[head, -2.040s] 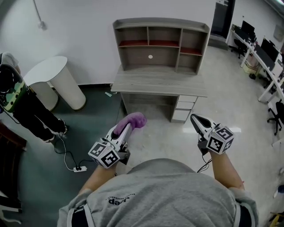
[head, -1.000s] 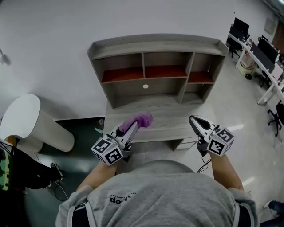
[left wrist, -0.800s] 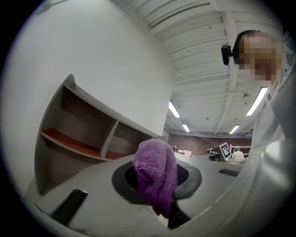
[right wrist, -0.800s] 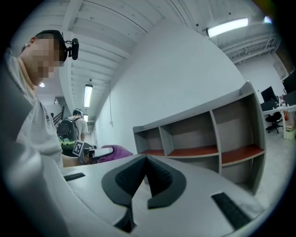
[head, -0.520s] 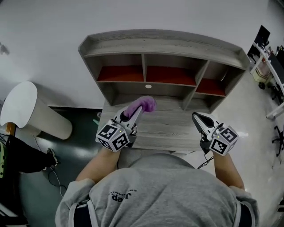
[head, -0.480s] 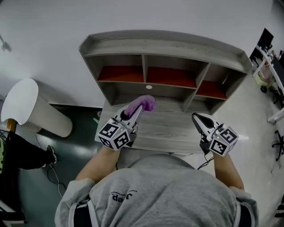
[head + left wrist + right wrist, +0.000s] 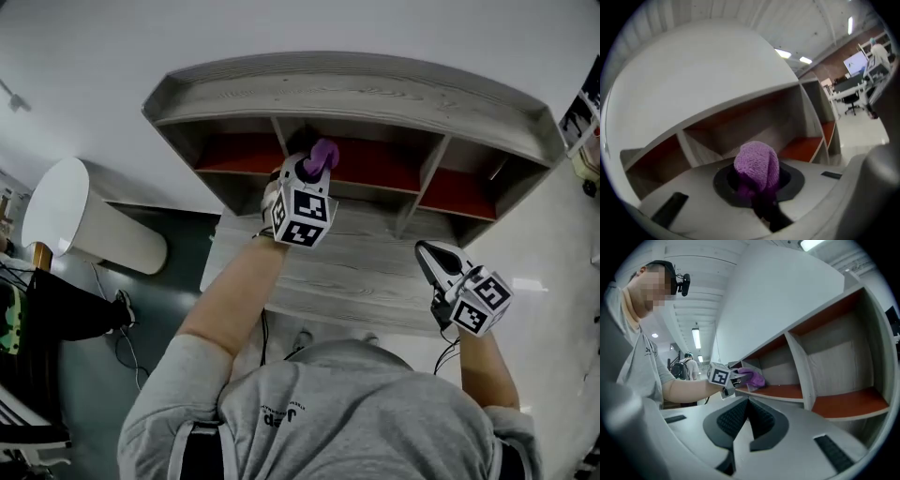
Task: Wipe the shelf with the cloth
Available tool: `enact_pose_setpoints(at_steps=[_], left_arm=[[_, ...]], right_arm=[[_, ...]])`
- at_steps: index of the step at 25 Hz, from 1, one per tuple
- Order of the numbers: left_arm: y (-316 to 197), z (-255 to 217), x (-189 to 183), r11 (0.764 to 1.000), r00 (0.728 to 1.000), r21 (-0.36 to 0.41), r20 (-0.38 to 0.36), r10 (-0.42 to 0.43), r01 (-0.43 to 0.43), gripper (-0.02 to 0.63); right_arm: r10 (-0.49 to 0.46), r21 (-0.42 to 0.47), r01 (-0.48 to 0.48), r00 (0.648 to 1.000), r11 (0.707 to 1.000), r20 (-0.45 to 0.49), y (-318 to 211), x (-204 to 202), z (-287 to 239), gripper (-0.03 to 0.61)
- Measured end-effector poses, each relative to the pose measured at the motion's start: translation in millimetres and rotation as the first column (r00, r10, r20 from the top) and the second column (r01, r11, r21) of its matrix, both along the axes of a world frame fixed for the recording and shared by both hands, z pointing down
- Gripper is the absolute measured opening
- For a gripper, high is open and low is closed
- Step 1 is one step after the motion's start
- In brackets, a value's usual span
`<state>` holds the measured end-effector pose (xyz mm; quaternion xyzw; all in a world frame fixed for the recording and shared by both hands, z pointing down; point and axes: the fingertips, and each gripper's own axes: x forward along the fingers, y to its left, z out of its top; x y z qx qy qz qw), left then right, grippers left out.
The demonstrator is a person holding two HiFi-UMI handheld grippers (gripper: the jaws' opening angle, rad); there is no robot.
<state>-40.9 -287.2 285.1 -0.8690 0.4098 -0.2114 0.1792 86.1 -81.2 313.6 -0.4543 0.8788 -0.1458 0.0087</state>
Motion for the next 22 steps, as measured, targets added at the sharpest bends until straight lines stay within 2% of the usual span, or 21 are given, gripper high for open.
enact_pose_setpoints(at_steps=[2,3,6,8,9,10,11,14,15,16,17,18,19,20,21,22], left_arm=[[-25,21,17,0.999,0.986,0.047,0.165,-0.033,0.025,0.071],[-38,31,23,0.996,0.967,0.074,0.249,-0.058,0.040,0.071],[-72,55,34,0.987,0.885,0.127,0.442,-0.145,0.099,0.071],[-89,66,35,0.978,0.813,0.153,0.546,-0.202,0.141,0.071],[-96,71,33,0.973,0.763,0.166,0.604,-0.228,0.158,0.071],[-104,76,29,0.969,0.703,0.176,0.667,-0.247,0.174,0.071],[-111,83,24,0.966,0.631,0.181,0.732,-0.259,0.186,0.071],[-129,101,9,0.962,0.386,0.183,0.888,-0.250,0.201,0.071],[-133,105,5,0.963,0.322,0.173,0.917,-0.235,0.208,0.071],[-137,109,3,0.963,0.276,0.156,0.937,-0.216,0.222,0.071],[-140,112,2,0.962,0.252,0.131,0.948,-0.192,0.241,0.069],[-141,114,2,0.960,0.249,0.098,0.954,-0.166,0.263,0.067],[-141,114,3,0.957,0.265,0.062,0.954,-0.141,0.283,0.066],[-139,114,5,0.954,0.295,0.029,0.948,-0.121,0.299,0.063],[-137,114,8,0.952,0.336,0.001,0.935,-0.110,0.308,0.063],[-135,114,11,0.950,0.390,-0.025,0.915,-0.103,0.311,0.063]], right_arm=[[0.024,-0.026,-0.023,0.999,0.999,0.038,1,5,13,0.021],[0.029,-0.037,-0.027,0.998,0.999,0.051,2,7,19,0.021],[0.034,-0.056,-0.030,0.997,0.998,0.072,6,17,30,0.021],[0.043,-0.060,-0.037,0.995,0.998,0.092,10,30,32,0.021],[0.046,-0.059,-0.040,0.994,0.997,0.101,11,36,32,0.021],[0.047,-0.058,-0.040,0.993,0.998,0.107,12,43,32,0.021],[0.045,-0.055,-0.039,0.993,0.998,0.113,13,49,30,0.021],[0.036,-0.043,-0.031,0.991,0.999,0.128,14,65,25,0.021],[0.034,-0.038,-0.029,0.990,0.999,0.133,14,70,23,0.021],[0.033,-0.033,-0.029,0.990,0.999,0.139,14,76,22,0.021],[0.033,-0.029,-0.030,0.989,0.999,0.143,14,81,21,0.021],[0.036,-0.025,-0.033,0.988,0.999,0.147,14,86,20,0.021],[0.040,-0.022,-0.038,0.988,0.999,0.151,14,91,19,0.021],[0.046,-0.020,-0.043,0.987,0.999,0.155,15,96,18,0.021],[0.051,-0.018,-0.049,0.986,0.999,0.160,16,100,18,0.021],[0.055,-0.018,-0.053,0.985,0.998,0.164,16,104,17,0.021]])
